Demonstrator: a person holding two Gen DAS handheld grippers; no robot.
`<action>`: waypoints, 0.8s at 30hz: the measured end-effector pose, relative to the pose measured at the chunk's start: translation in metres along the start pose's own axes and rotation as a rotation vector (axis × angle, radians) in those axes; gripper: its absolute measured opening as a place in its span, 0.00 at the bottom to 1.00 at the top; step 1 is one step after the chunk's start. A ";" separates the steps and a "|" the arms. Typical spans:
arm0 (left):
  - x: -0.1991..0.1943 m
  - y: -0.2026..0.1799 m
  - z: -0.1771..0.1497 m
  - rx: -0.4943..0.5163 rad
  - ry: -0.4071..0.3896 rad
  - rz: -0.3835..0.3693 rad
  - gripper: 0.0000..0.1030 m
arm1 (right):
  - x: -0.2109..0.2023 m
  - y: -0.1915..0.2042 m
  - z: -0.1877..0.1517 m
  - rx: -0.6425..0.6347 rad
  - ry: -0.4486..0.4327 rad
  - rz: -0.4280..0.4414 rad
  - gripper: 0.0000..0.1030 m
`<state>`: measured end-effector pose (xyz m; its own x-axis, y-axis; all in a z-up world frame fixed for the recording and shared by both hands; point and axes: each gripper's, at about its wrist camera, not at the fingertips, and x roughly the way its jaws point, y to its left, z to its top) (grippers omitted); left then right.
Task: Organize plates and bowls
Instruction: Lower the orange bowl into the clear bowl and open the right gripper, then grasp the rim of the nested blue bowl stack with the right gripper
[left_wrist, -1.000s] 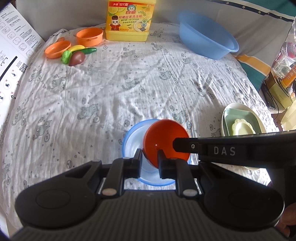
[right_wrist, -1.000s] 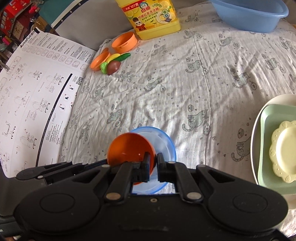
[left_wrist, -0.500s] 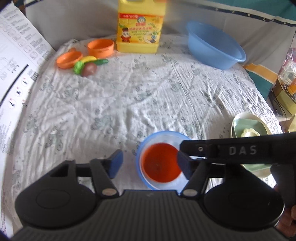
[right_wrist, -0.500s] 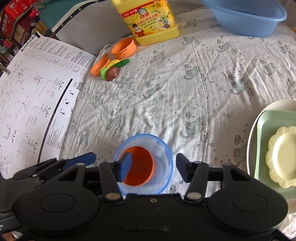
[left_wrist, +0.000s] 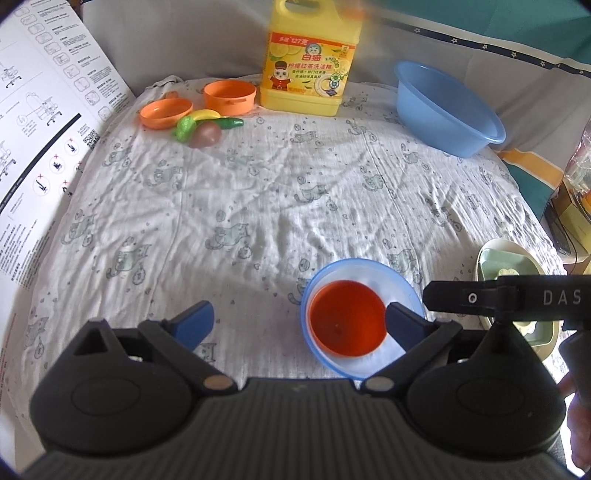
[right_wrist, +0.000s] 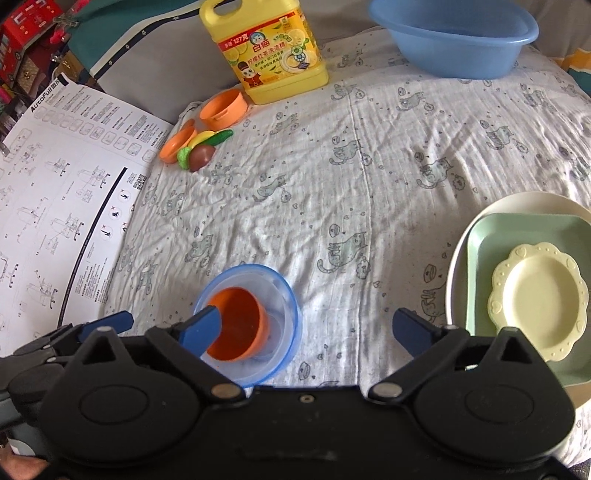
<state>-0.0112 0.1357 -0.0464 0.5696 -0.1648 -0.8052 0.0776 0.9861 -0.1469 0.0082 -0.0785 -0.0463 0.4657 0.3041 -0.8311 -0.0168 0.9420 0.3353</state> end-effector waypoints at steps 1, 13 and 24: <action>0.001 0.000 -0.001 -0.001 0.000 -0.005 0.99 | 0.000 0.000 -0.001 0.000 0.000 -0.002 0.98; 0.010 0.014 -0.014 -0.062 -0.009 -0.052 0.99 | 0.005 -0.002 -0.004 0.042 -0.005 0.000 0.98; 0.023 0.014 -0.015 -0.080 0.006 -0.100 0.82 | 0.016 0.002 -0.002 0.059 0.010 0.016 0.81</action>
<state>-0.0095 0.1455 -0.0761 0.5576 -0.2626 -0.7875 0.0679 0.9599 -0.2719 0.0136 -0.0713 -0.0602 0.4571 0.3208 -0.8295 0.0282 0.9270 0.3741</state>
